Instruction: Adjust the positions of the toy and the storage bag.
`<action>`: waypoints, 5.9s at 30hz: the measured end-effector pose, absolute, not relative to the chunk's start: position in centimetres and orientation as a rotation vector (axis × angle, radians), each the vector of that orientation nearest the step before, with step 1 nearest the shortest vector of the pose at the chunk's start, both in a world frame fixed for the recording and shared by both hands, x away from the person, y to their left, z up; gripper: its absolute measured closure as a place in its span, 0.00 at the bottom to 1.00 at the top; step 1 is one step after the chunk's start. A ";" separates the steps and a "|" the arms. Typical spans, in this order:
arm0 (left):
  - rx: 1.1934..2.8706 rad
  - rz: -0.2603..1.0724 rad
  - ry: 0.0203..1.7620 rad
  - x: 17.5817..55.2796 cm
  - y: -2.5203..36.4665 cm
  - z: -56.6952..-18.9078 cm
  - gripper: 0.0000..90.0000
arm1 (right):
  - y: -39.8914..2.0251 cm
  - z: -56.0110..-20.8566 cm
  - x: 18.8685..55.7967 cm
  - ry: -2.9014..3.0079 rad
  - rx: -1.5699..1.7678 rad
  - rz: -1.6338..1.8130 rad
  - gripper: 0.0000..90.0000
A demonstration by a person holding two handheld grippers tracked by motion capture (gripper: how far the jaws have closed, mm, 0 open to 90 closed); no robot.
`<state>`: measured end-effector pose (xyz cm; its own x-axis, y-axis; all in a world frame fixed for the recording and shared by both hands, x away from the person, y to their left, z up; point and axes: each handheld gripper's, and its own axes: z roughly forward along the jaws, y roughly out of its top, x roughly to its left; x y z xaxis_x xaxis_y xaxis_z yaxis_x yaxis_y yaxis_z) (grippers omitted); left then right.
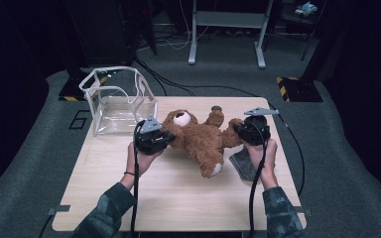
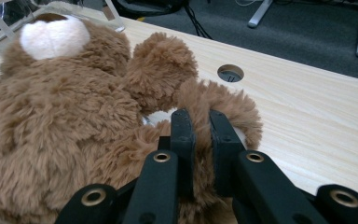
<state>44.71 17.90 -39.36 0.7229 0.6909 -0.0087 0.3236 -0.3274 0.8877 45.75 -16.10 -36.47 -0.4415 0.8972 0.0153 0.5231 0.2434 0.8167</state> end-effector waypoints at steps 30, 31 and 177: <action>2.001 0.425 0.893 48.8 17.9 -43.0 0.87 | -13.3 -41.3 41.5 2.192 1.243 0.985 0.92; 2.004 0.415 0.901 48.7 18.0 -43.3 0.87 | -13.2 -41.6 41.4 2.191 1.252 0.992 0.91; 1.952 0.135 1.295 51.2 20.9 -45.1 0.71 | -11.3 -44.4 45.7 2.337 1.394 1.048 0.87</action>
<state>51.22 20.89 -45.09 0.4762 0.8218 -0.3127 0.7399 -0.1823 0.6476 45.66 -11.31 -44.36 -0.5234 0.8369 0.1599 0.6761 0.2937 0.6757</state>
